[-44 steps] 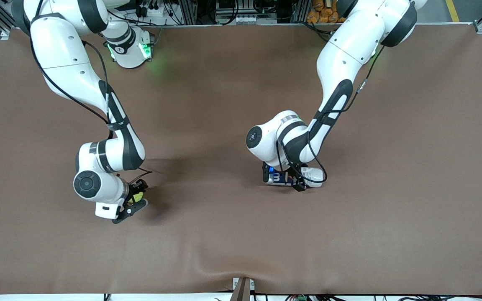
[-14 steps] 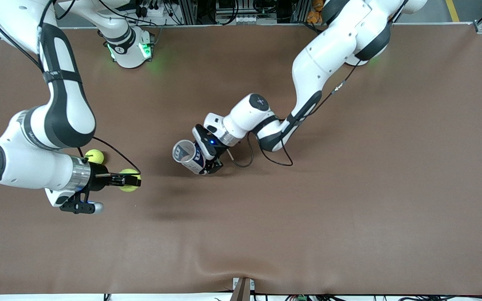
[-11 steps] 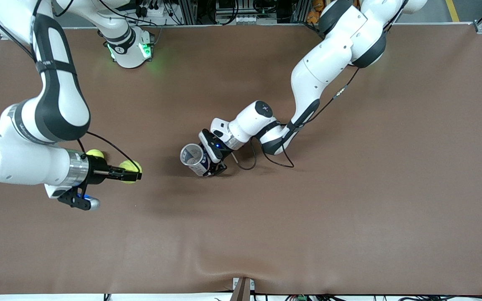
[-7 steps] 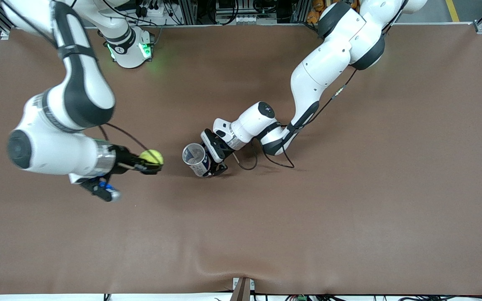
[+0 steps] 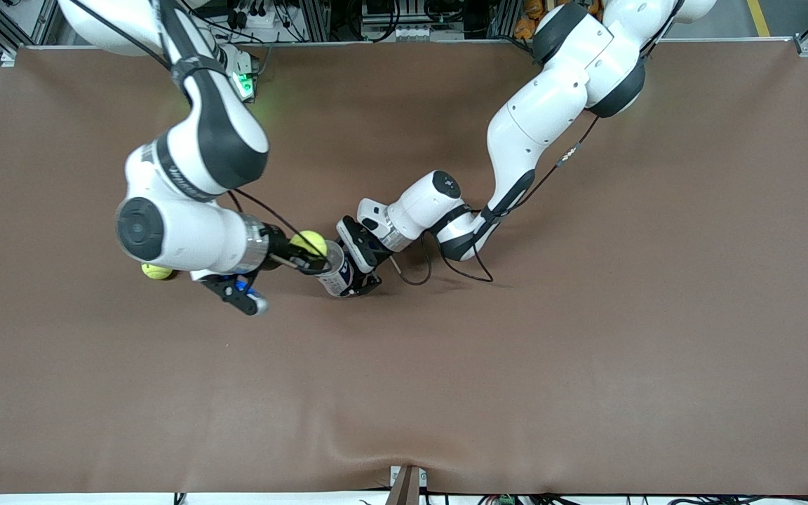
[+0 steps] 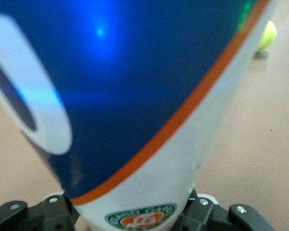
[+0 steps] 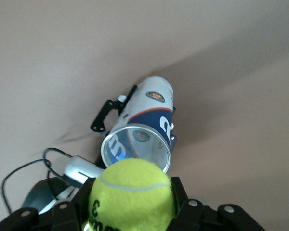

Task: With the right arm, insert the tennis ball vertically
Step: 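Push the ball into the can opening and open the right gripper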

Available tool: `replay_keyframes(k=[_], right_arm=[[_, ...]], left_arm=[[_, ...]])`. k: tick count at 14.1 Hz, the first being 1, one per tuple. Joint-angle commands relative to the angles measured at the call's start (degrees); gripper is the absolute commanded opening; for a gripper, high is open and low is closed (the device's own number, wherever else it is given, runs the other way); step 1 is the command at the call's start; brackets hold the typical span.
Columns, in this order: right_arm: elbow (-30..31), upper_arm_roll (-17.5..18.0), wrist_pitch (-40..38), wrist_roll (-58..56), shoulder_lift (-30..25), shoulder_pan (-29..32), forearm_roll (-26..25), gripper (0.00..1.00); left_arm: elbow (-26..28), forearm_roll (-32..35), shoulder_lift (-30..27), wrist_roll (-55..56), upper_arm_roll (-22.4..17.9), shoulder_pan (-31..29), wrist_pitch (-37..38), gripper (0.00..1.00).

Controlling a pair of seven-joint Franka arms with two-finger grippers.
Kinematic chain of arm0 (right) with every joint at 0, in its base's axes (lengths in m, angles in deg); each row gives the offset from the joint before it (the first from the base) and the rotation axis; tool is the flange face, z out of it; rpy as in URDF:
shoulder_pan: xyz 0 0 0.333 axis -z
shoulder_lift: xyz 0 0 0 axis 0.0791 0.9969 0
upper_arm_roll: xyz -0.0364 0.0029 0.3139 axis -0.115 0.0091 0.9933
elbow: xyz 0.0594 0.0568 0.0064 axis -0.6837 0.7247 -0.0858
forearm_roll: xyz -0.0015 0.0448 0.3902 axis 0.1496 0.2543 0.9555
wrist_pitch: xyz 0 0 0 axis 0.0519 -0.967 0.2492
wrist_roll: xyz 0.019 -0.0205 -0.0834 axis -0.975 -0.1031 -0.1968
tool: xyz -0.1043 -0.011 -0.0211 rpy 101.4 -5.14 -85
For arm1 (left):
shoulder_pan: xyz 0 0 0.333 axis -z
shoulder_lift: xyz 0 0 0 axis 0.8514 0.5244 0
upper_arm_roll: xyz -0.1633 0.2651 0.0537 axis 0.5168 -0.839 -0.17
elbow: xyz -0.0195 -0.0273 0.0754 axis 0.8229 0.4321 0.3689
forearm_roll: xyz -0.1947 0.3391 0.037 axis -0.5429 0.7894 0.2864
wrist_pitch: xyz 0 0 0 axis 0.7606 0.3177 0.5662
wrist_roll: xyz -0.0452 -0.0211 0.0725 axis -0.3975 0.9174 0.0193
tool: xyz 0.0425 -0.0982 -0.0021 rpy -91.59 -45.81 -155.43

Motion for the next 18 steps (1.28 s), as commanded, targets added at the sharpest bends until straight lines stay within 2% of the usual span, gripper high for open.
replay_keyframes(k=[1,2,3,4,5,10,11,14,18], right_arm=[[1.3,-0.5,0.5,1.0,1.2,-1.6,-0.3,0.31],[1.2,-0.5,0.6,1.0,1.5,-1.6,-0.3,0.33],[1.1,-0.6,0.6,0.9,1.6,-1.3,-0.3,0.48],[1.0,-0.6,0.5,0.9,1.6,-1.2,-0.4,0.88],[0.9,-0.6,0.5,1.1,1.6,-1.3,-0.3,1.0],[-0.5,-1.0,0.4,1.0,1.6,0.2,-0.6,1.0],[-0.6,-1.3,0.3,-0.3,1.3,1.8,-2.2,1.0],[1.7,-1.3,-2.0,-12.0,0.4,4.8,-13.6,1.0],[8.5,-1.5,-1.7,-31.8,-0.6,13.9,-17.2,1.0]], left_arm=[[-0.5,-0.2,0.9,-0.5,-0.2,0.6,-0.4,0.8],[-0.5,-0.2,0.9,-0.6,-0.2,0.5,-0.4,0.8],[-0.5,-0.2,0.8,-0.6,-0.2,0.5,-0.4,0.8],[-0.5,-0.3,0.8,-0.6,-0.2,0.5,-0.4,0.8],[-0.5,-0.2,0.8,-0.5,-0.2,0.5,-0.4,0.8],[-0.6,-0.3,0.7,-0.6,-0.2,0.5,-0.4,0.8],[-0.6,-0.3,0.7,-0.5,-0.2,0.5,-0.4,0.8],[-0.7,-0.3,0.7,-0.5,-0.2,0.6,-0.4,0.8],[-0.6,-0.3,0.7,-0.5,-0.2,0.6,-0.4,0.8]])
